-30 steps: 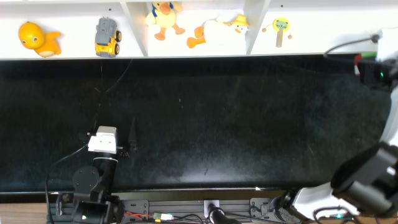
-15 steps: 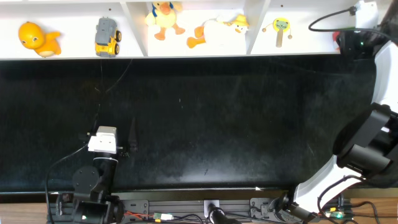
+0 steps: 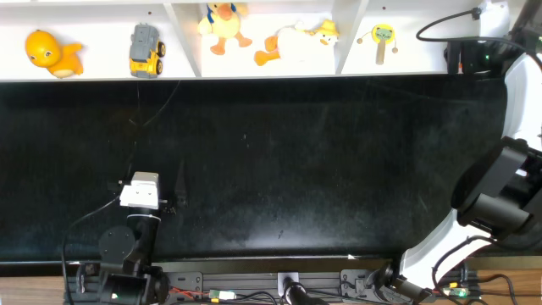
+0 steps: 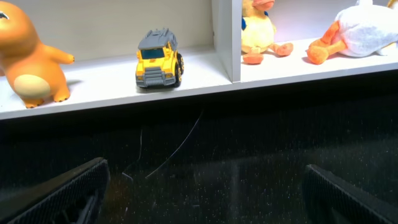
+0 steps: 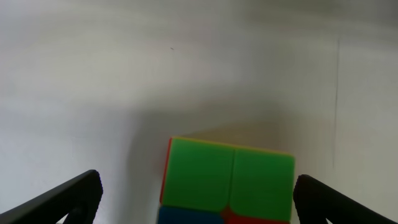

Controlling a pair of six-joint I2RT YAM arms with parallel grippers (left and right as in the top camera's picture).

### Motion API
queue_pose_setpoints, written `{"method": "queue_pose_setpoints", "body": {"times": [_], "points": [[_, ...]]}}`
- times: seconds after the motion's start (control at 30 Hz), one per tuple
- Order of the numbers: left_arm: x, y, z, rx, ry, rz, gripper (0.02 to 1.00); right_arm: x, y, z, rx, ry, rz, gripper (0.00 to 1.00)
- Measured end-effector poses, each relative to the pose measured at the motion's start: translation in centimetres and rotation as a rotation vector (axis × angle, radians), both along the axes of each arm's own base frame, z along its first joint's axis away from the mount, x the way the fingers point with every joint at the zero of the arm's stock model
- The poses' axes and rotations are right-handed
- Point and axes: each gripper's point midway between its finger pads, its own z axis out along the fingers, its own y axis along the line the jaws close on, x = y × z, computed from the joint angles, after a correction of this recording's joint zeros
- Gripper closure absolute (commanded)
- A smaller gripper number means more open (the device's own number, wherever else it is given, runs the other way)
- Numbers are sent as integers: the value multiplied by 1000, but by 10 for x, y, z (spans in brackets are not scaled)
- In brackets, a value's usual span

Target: Store Toys

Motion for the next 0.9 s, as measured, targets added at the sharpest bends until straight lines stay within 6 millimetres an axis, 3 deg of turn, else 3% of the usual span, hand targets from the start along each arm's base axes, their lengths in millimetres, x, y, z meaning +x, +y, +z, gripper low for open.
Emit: {"method": "queue_pose_setpoints", "body": {"times": [0.33, 0.7, 0.9], "points": [[0, 0, 0, 0, 0, 0, 20, -12, 3, -1, -11, -6, -21, 5], [0, 0, 0, 0, 0, 0, 20, -110, 41, 8, -10, 22, -63, 5], [0, 0, 0, 0, 0, 0, 20, -151, 46, 21, -56, -12, -216, 5]]}}
